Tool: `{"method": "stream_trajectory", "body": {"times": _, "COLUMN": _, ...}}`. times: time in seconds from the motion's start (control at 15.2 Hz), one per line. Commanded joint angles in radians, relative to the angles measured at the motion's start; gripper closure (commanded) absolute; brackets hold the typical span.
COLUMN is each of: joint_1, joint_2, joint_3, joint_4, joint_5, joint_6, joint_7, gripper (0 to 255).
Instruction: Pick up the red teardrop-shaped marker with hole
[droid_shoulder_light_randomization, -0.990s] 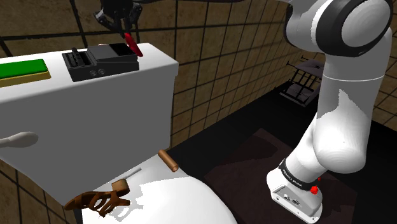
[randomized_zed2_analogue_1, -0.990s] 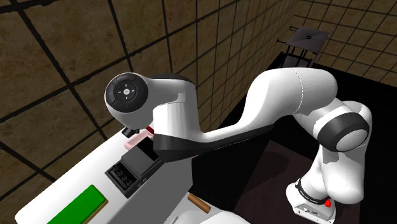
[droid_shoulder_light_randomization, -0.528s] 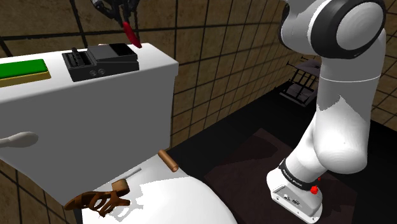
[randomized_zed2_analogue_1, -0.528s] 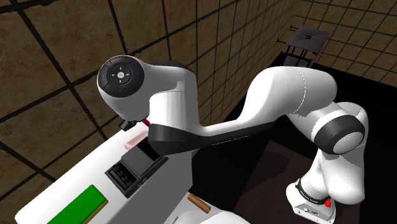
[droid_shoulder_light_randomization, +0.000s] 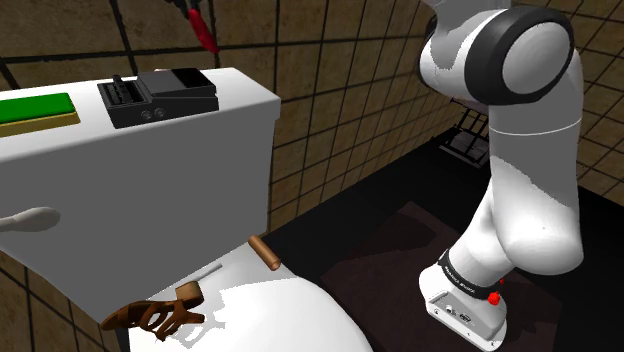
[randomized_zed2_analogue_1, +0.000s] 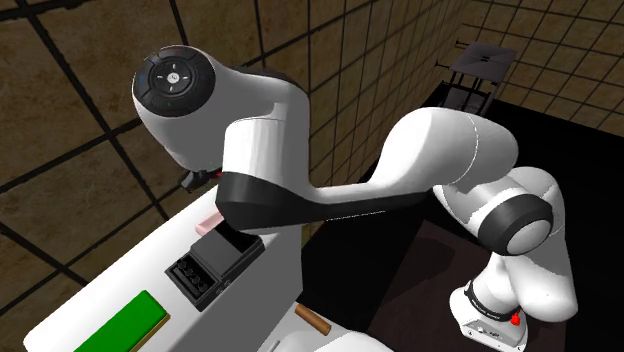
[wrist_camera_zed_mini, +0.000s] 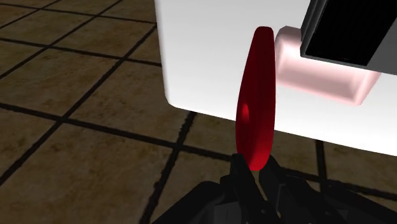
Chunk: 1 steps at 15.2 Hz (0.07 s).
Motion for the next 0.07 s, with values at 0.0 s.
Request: {"method": "stream_trajectory", "body": {"times": 0.0, "joint_1": 0.010, "joint_2": 0.012, "joint_3": -0.003, "joint_4": 0.029, "joint_5": -0.006, "joint_6": -0.014, "joint_7": -0.009, "gripper": 255}}
